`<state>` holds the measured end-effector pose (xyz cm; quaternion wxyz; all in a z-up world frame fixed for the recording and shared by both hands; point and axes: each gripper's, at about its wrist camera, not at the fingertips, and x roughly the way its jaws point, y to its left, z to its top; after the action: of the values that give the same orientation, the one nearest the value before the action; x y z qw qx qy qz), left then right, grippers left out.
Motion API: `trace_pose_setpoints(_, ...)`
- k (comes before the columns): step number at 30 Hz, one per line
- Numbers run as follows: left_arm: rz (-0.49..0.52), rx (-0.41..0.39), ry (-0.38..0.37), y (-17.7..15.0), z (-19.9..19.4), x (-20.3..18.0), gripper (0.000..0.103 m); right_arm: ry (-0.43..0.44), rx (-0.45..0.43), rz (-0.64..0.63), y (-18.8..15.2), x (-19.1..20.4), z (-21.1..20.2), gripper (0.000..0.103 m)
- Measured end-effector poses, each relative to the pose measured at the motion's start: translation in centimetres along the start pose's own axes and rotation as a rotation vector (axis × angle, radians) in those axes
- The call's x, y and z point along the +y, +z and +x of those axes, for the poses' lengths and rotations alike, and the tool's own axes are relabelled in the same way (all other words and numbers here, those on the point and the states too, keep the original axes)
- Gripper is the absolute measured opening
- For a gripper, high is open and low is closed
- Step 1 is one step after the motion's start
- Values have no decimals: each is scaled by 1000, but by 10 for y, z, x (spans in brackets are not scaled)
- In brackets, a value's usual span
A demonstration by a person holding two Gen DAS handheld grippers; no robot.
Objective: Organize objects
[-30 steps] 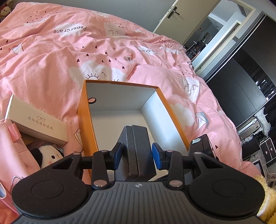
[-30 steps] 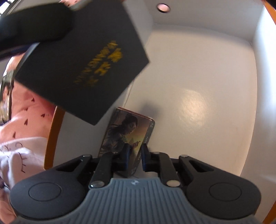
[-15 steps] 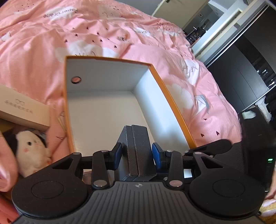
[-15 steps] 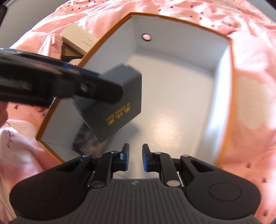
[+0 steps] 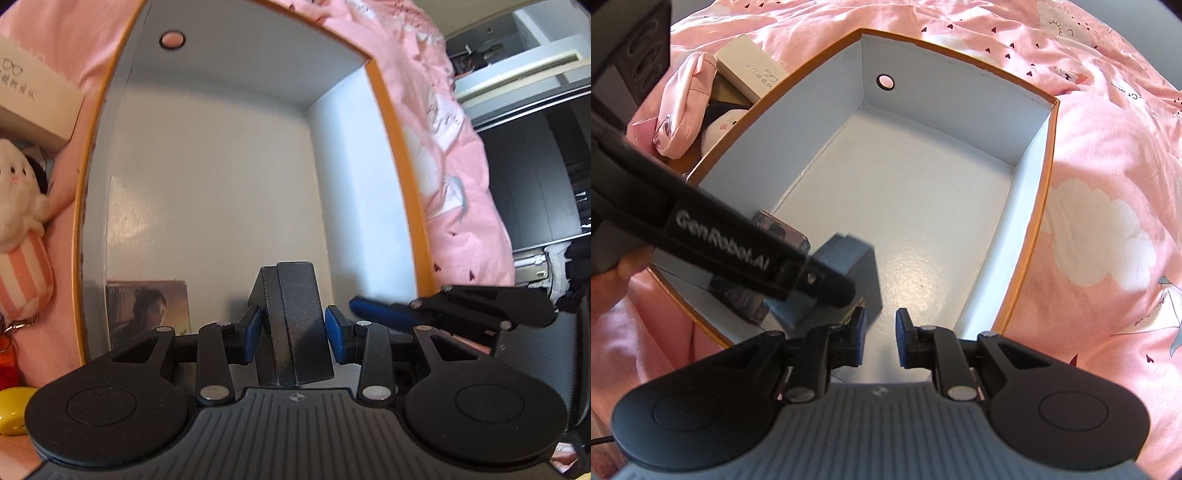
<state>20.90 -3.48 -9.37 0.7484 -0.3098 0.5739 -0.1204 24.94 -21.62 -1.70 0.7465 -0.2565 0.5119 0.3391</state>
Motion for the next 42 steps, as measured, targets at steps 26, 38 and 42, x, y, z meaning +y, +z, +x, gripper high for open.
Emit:
trace_pose_setpoints(26,197,-188,45,5,-84,-12,59,201,-37,182,21,26,44,68)
trace_pose_setpoints(38,223,-305,62,-7,-127,8,59,149,65,62,27,50,66,64)
trace_pose_setpoints(42,201,-323,82,-13,-143,25,59,145,61,115,27,38,62,64)
